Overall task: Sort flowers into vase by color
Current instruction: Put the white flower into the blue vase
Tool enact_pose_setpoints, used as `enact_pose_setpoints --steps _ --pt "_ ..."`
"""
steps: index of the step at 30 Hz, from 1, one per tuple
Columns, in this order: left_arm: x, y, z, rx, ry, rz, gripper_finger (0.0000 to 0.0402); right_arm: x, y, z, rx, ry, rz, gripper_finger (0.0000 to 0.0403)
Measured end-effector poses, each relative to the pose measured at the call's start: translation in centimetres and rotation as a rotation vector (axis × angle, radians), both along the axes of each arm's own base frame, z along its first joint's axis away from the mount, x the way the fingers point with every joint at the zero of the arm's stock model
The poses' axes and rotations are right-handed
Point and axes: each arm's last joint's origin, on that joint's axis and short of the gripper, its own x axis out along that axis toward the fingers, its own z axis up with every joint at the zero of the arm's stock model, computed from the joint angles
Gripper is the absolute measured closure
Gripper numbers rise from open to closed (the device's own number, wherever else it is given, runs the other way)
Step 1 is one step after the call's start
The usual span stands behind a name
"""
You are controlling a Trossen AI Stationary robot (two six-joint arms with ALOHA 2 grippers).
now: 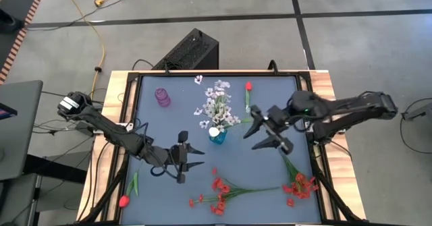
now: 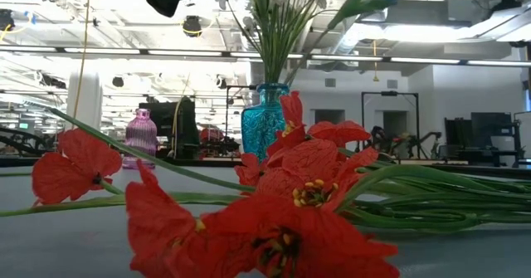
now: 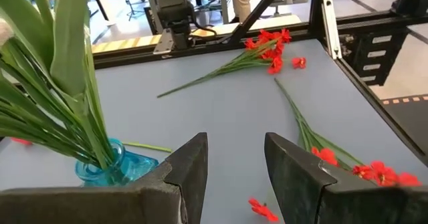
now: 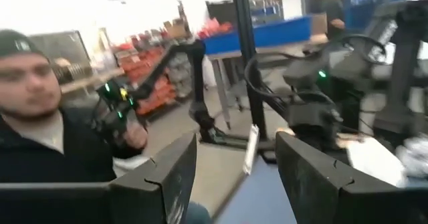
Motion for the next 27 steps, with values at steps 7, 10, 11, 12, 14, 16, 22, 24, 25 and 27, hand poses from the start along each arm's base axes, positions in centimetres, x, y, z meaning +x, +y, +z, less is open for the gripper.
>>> enact_pose_setpoints --steps 7,10,11,12,14,16,22,24,25,27 --pt "-0.1 -0.2 -0.1 0.007 0.011 -0.003 0.0263 -6.3 -0.7 0.3 -0.165 0.131 -0.209 0.0181" --pt "-0.1 -0.2 -0.1 0.012 0.011 -0.003 0.0263 -8.0 -0.4 -0.2 -0.199 0.206 -0.226 0.0185" --pt "-0.1 -0.2 -0.1 0.013 0.012 -0.003 0.0263 -8.3 -0.1 -0.2 -0.183 0.222 -0.199 0.0186" --pt "-0.1 -0.1 -0.1 0.015 0.012 0.001 0.0263 -8.5 0.2 -0.3 -0.162 0.239 -0.164 0.0187" --pt "-0.1 0.0 -0.1 0.023 0.012 0.014 0.0263 -8.8 1.0 -0.4 -0.125 0.279 -0.087 0.0187" --pt "-0.1 0.1 -0.1 0.029 0.012 0.025 0.0263 -9.0 1.9 -1.0 -0.132 0.341 -0.038 0.0187" --pt "0.0 0.1 -0.1 0.035 0.012 0.03 0.0263 -8.9 3.6 -4.5 -0.203 0.506 -0.138 0.0188" --pt "0.0 0.1 -0.1 0.031 0.012 0.031 0.0263 -8.8 3.9 -6.2 -0.205 0.534 -0.177 0.0188" --pt "0.0 0.1 -0.1 0.031 0.012 0.03 0.0263 -8.8 3.8 -7.1 -0.203 0.556 -0.207 0.0188" --pt "-0.1 0.1 -0.2 0.031 0.013 0.031 0.0263 -8.5 3.7 -9.1 -0.19 0.57 -0.281 0.0188"
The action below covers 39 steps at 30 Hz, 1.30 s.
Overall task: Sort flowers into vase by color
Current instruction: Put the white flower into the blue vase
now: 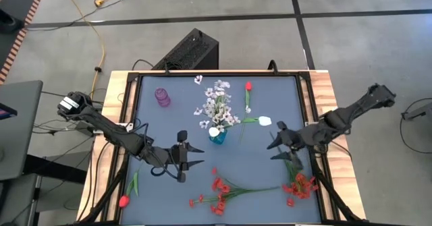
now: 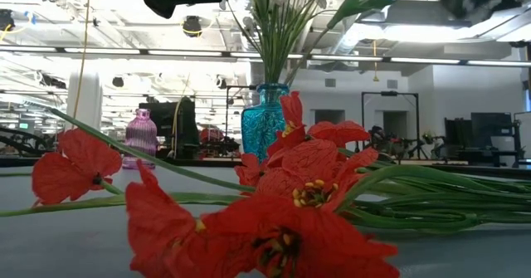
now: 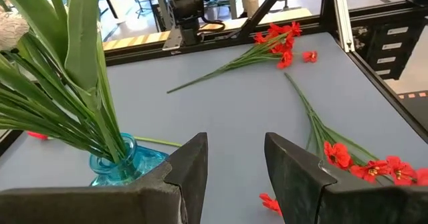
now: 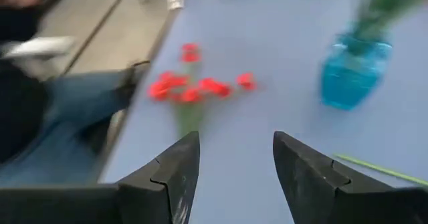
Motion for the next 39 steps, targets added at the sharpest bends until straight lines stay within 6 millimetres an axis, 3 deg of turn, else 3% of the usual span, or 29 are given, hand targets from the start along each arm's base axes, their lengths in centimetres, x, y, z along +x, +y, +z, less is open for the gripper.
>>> enact_pose_setpoints --steps 8,15,29,39 --pt "0.0 0.1 0.0 0.004 0.0 0.004 0.0263 1.2 -1.5 -6.9 -0.072 -0.21 -0.239 0.0188" --pt "0.2 0.4 0.0 0.002 -0.002 0.022 0.0263 0.7 -3.2 -9.4 -0.075 -0.537 -0.328 0.0188" --pt "0.4 0.9 0.1 0.003 -0.01 0.039 0.0263 3.2 -4.3 -11.3 -0.119 -0.661 -0.4 0.0188" --pt "0.5 0.9 0.1 -0.014 -0.01 0.039 0.0263 8.1 -4.7 -11.0 -0.18 -0.725 -0.387 0.0188"
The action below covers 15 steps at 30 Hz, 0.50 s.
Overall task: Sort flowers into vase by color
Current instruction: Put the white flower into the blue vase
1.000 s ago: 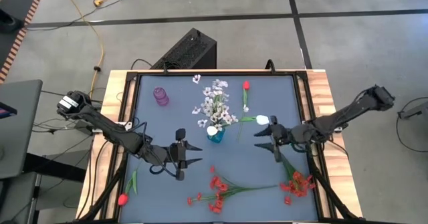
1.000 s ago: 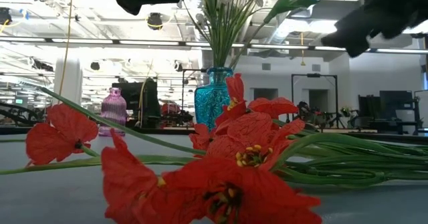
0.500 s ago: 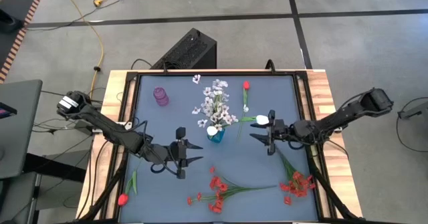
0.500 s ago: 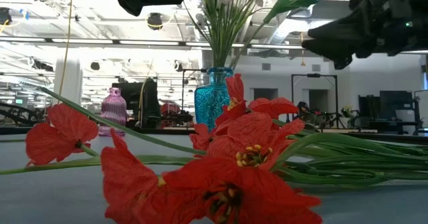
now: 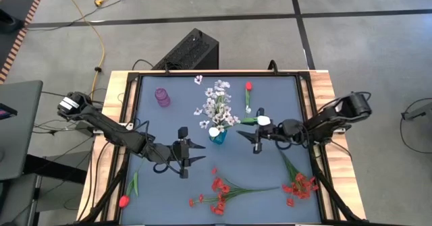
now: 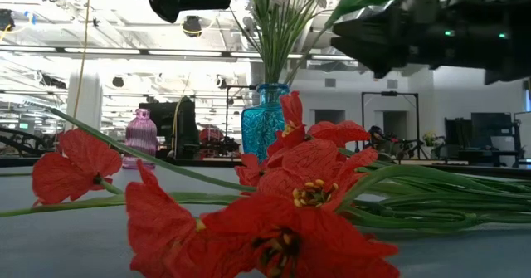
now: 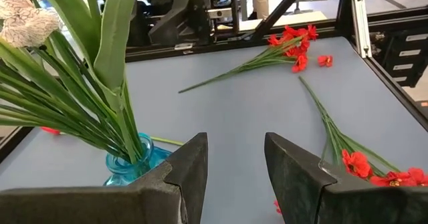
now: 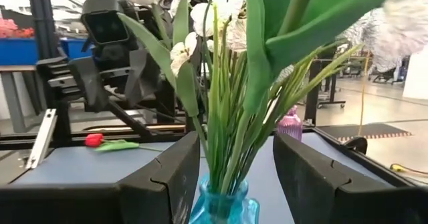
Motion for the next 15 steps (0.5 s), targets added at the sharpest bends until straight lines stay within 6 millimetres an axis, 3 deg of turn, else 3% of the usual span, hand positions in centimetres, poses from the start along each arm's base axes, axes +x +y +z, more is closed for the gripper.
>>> enact_pose_setpoints --steps 7,15 --pt "-0.1 -0.1 -0.1 0.001 0.01 -0.002 0.0263 1.3 -0.2 0.2 -0.001 -0.009 -0.019 0.0206" --pt "-0.1 0.0 -0.1 0.003 0.014 -0.002 0.0263 1.4 -0.8 0.4 0.002 -0.017 -0.05 0.0282"
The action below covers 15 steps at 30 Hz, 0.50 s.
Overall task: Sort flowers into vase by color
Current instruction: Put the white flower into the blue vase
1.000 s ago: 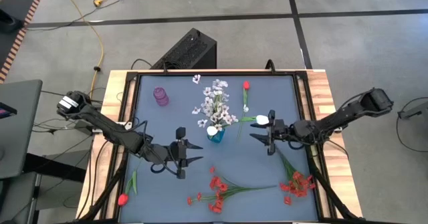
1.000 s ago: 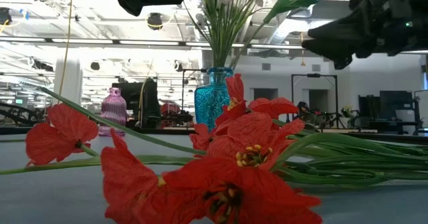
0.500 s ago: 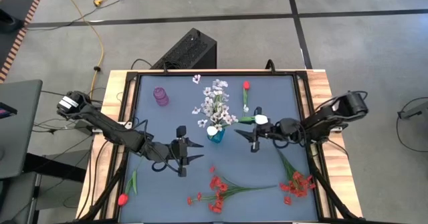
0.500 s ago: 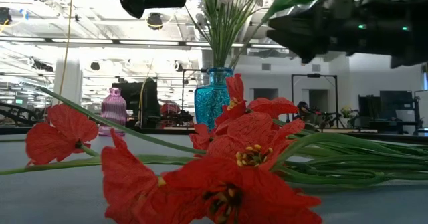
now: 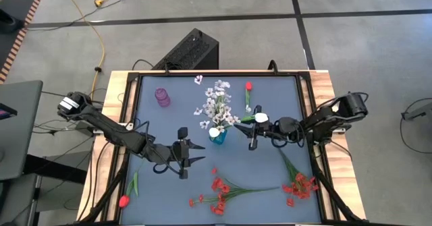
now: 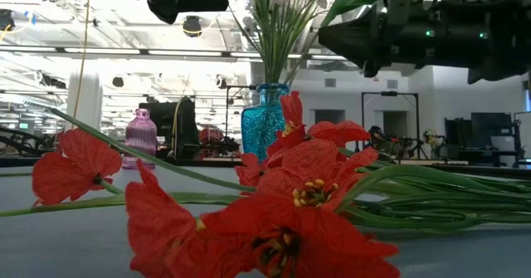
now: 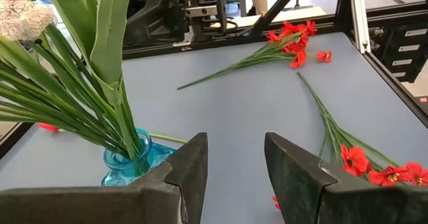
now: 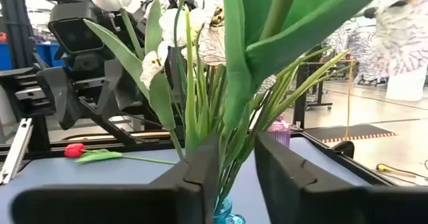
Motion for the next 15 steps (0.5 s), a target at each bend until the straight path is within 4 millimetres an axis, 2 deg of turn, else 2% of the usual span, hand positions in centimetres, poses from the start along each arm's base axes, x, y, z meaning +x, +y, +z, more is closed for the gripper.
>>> enact_pose_setpoints --steps 7,15 --pt "0.0 0.0 0.0 0.001 0.0 0.001 0.0263 0.6 0.1 0.7 0.001 -0.03 0.037 0.0335" --pt "0.0 0.0 0.0 -0.002 -0.001 0.001 0.0263 2.4 0.3 1.0 -0.012 0.068 0.037 0.0344"
